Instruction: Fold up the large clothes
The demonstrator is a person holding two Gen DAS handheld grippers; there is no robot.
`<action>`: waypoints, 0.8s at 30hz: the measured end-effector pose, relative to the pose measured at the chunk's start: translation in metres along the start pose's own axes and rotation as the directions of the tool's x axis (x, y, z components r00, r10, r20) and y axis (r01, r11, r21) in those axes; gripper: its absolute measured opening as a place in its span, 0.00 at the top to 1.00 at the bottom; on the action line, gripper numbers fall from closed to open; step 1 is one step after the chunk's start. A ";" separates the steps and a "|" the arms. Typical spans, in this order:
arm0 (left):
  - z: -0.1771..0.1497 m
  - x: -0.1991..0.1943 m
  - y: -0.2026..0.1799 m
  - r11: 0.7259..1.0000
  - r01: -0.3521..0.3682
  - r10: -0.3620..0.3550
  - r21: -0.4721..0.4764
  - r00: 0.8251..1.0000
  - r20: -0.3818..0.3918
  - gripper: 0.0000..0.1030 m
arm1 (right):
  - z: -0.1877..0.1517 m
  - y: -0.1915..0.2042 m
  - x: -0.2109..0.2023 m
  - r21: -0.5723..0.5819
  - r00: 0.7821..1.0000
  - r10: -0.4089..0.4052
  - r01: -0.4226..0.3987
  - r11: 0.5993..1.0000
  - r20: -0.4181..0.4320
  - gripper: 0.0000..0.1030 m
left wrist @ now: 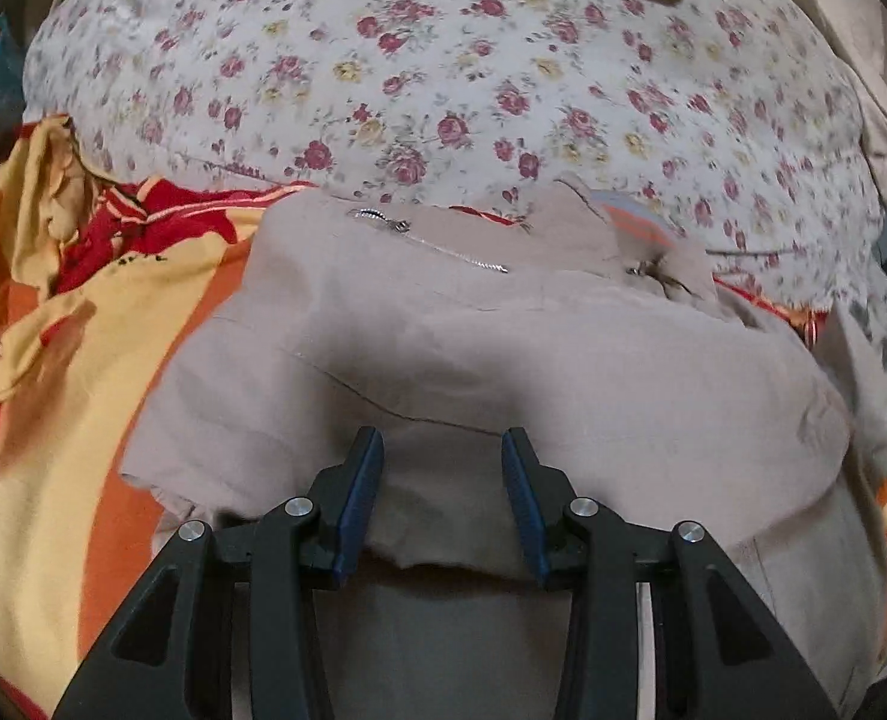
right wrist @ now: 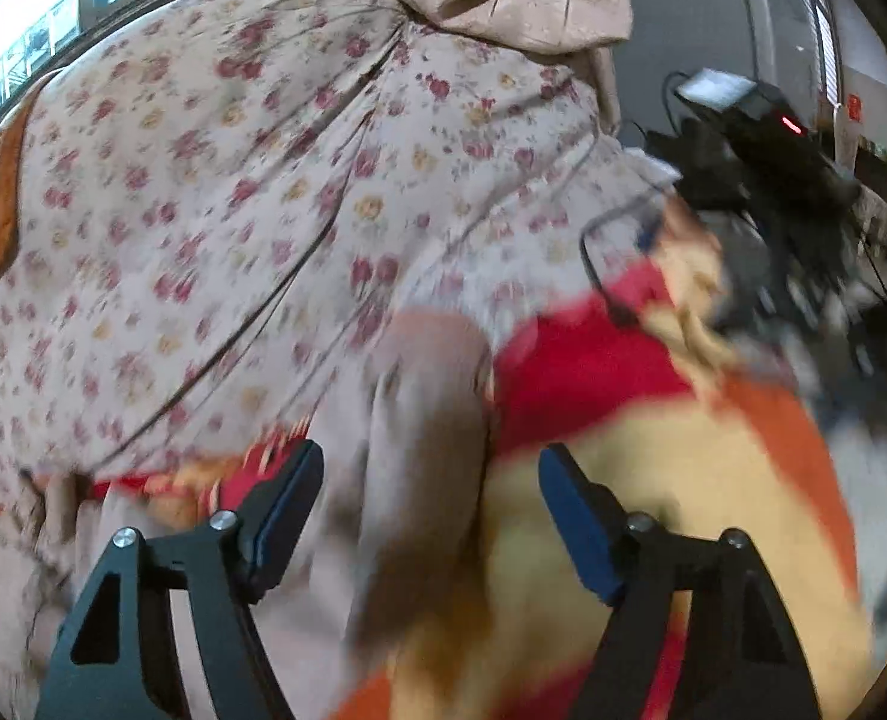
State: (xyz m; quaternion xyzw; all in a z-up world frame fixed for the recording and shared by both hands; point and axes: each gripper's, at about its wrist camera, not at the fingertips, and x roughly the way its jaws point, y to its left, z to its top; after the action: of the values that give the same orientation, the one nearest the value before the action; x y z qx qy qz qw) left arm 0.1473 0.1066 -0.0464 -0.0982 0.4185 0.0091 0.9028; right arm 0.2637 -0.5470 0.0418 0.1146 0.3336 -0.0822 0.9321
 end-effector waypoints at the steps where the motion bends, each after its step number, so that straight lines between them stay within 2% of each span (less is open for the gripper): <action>1: 0.001 0.003 0.000 1.000 -0.004 0.004 0.001 1.000 -0.001 0.72 | 0.007 -0.002 0.013 -0.007 0.999 0.003 -0.003 1.000 -0.032 0.25; 4: 0.000 0.006 -0.002 1.000 -0.011 0.011 0.008 1.000 -0.008 0.71 | 0.017 -0.004 0.054 -0.058 0.992 -0.040 0.033 0.998 -0.118 0.29; 6: 0.000 0.008 -0.002 1.000 -0.008 0.008 0.007 1.000 -0.011 0.70 | 0.019 -0.002 0.068 -0.113 0.992 -0.058 0.046 0.993 -0.111 0.29; 9: -0.001 0.009 -0.001 1.000 -0.002 0.001 -0.002 1.000 -0.013 0.69 | 0.019 0.003 0.072 -0.124 0.992 -0.044 0.029 0.992 -0.121 0.29; 10: -0.001 0.010 -0.001 1.000 -0.002 0.002 -0.002 1.000 -0.015 0.69 | 0.018 0.006 0.072 -0.144 0.990 -0.041 0.021 0.989 -0.139 0.36; 11: 0.000 0.010 -0.001 1.000 -0.001 0.001 -0.002 1.000 -0.014 0.69 | 0.015 0.008 0.072 -0.158 0.985 -0.028 0.001 0.987 -0.172 0.58; 13: 0.000 0.010 0.000 1.000 0.005 -0.005 -0.005 1.000 -0.014 0.69 | 0.008 0.012 0.066 -0.174 0.983 -0.042 0.010 0.985 -0.181 0.72; 14: 0.000 0.009 0.001 1.000 0.008 -0.008 -0.008 1.000 -0.014 0.69 | 0.005 0.011 0.058 -0.160 0.983 -0.033 0.004 0.987 -0.181 0.80; 16: 0.000 0.009 0.001 1.000 0.011 -0.011 -0.013 1.000 -0.012 0.69 | 0.003 0.006 0.039 -0.120 0.989 -0.018 0.000 0.993 -0.149 0.84; 20: 0.000 0.007 0.003 0.999 0.021 -0.021 -0.027 1.000 -0.009 0.69 | -0.003 -0.005 -0.027 -0.064 0.998 -0.017 0.014 0.998 -0.052 0.85; 24: -0.001 0.002 0.003 0.999 0.027 -0.027 -0.035 1.000 -0.002 0.69 | -0.008 -0.026 -0.101 0.056 0.995 -0.089 0.087 0.995 0.042 0.85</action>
State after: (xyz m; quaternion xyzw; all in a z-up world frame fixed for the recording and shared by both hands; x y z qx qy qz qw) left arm 0.1471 0.1091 -0.0488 -0.1196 0.4179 0.0044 0.9006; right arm 0.1761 -0.5626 0.0962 0.1232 0.3152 -0.1349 0.9313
